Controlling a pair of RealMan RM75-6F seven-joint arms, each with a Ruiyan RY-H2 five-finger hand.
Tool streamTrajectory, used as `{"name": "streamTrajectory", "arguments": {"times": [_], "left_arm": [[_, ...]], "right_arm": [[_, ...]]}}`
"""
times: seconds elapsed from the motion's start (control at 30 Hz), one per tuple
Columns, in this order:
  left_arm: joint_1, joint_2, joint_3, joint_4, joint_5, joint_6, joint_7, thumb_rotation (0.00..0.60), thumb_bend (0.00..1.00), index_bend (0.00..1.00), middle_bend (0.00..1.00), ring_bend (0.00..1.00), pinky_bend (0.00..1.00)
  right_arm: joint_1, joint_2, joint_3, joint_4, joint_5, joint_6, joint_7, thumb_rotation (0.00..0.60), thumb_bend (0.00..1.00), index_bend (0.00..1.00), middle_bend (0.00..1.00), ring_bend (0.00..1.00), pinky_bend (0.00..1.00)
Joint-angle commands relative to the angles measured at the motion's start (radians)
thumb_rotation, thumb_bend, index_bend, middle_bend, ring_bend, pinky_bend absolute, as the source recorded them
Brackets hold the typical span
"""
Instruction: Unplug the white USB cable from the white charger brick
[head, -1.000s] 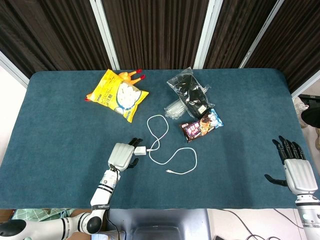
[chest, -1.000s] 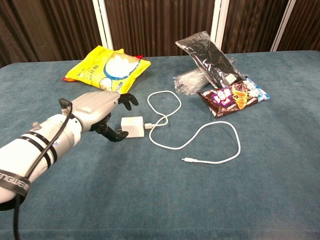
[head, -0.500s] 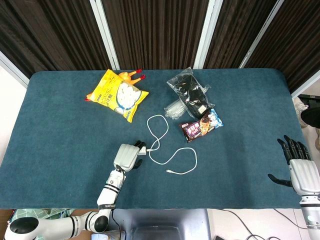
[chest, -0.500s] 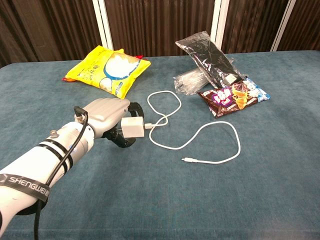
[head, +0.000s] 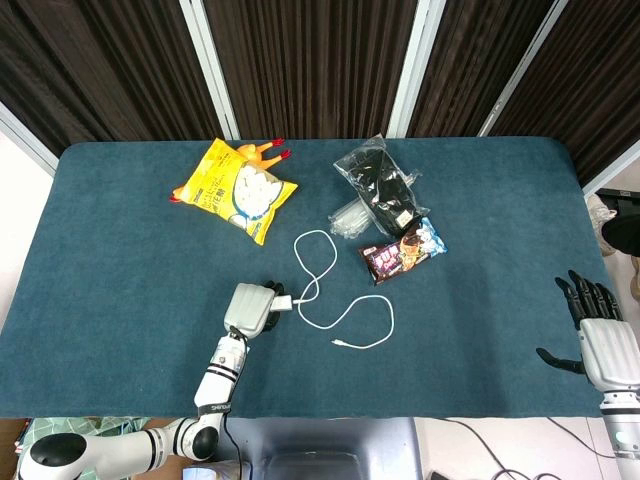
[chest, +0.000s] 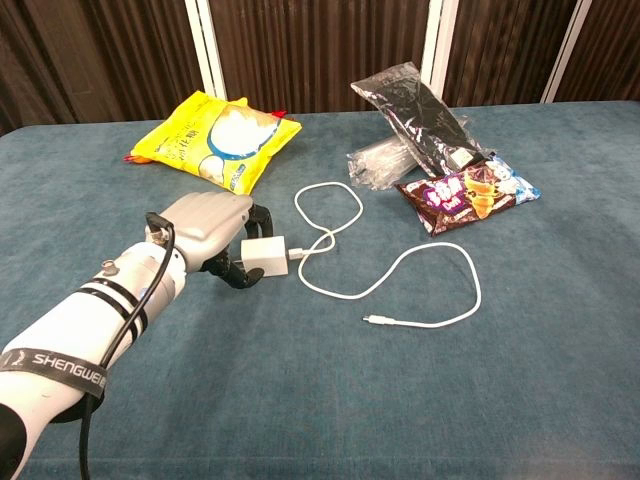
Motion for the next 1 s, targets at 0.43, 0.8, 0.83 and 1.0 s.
{"name": "streamTrajectory", "arguments": {"times": [0.43,0.8,0.83,1.0], "left_arm": [[0.057,0.056,0.029,-0.131,0.081,0.063,-0.161,0.600,0.49,0.75,0.81,0.99,1.00],[0.118,0.250,0.067,-0.493,0.091,0.068,-0.194,0.600,0.51,0.76,0.82,0.99,1.00],[0.119,0.256,0.066,-0.507,0.090,0.070,-0.190,0.600,0.51,0.76,0.82,0.99,1.00],[0.122,0.264,0.066,-0.549,0.093,0.089,-0.165,0.600,0.51,0.76,0.82,0.99,1.00]], "right_arm": [[0.020,-0.047,-0.010,0.007,-0.086,0.024,-0.019,0.600,0.11,0.00,0.00,0.00,0.00],[0.216,-0.139,0.048,-0.076,-0.200,-0.115,-0.006,0.600,0.19,0.44,0.03,0.00,0.00],[0.232,-0.151,0.057,-0.080,-0.198,-0.127,-0.011,0.600,0.21,0.47,0.04,0.00,0.00],[0.313,-0.230,0.095,-0.084,-0.182,-0.185,-0.027,0.600,0.27,0.54,0.07,0.00,0.00]]}}
